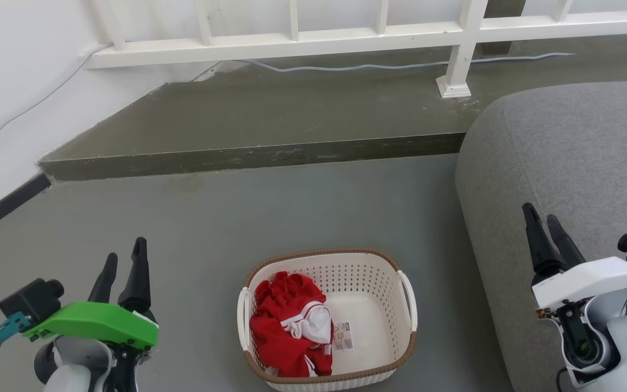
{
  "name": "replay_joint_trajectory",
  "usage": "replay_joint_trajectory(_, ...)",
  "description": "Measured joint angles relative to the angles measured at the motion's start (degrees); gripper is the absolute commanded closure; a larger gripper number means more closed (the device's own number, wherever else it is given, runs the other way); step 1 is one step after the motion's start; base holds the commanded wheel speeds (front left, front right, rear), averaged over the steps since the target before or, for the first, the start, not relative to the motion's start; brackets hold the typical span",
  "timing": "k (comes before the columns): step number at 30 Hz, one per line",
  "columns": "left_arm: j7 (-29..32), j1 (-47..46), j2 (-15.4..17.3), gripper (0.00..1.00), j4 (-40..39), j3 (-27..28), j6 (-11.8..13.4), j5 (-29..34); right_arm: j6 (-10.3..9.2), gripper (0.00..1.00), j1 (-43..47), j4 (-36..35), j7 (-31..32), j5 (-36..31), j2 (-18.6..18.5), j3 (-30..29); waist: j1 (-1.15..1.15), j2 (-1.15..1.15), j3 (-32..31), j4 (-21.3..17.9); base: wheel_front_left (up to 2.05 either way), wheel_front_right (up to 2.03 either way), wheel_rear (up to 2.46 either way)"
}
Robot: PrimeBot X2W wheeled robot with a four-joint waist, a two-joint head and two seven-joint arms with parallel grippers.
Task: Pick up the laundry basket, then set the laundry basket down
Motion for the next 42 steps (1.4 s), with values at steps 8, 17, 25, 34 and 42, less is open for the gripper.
replay_joint_trajectory(8, -1.4, -0.1, 0.2, 0.00, 0.0, -1.7, 1.2, 6.3, -1.21, 0.00, -0.2, 0.5, -1.5, -5.4, -0.2, 2.1, 0.00, 0.00, 0.0, 0.0, 0.00, 0.00, 0.00)
replay_joint_trajectory(17, -3.0, -0.1, 0.2, 0.00, 0.4, -3.3, 2.8, 13.1, -2.25, 0.00, -0.9, 1.7, -3.3, -11.6, -0.5, 4.1, 0.00, 0.00, -0.1, 0.0, 0.00, 0.00, 0.00)
replay_joint_trajectory(25, -4.7, -0.1, 0.3, 0.00, 2.0, -5.6, 3.7, 19.5, -2.85, 0.00, -1.1, 3.0, -5.0, -17.9, -0.5, 6.1, 0.00, 0.00, -0.1, 0.0, 0.00, 0.00, 0.00)
replay_joint_trajectory(34, -6.5, -0.1, 0.7, 0.00, 3.2, -7.0, 5.0, 26.2, -3.28, 0.00, -1.2, 4.4, -6.8, -23.5, -0.8, 7.9, 0.00, 0.00, 0.1, -0.1, 0.00, 0.00, 0.00)
replay_joint_trajectory(42, -8.1, -1.0, 0.7, 0.00, 3.9, -8.4, 6.0, 32.1, -3.79, 0.00, -2.4, 5.2, -8.5, -29.5, -1.5, 9.4, 0.00, 0.00, 0.1, -0.1, 0.00, 0.00, 0.00)
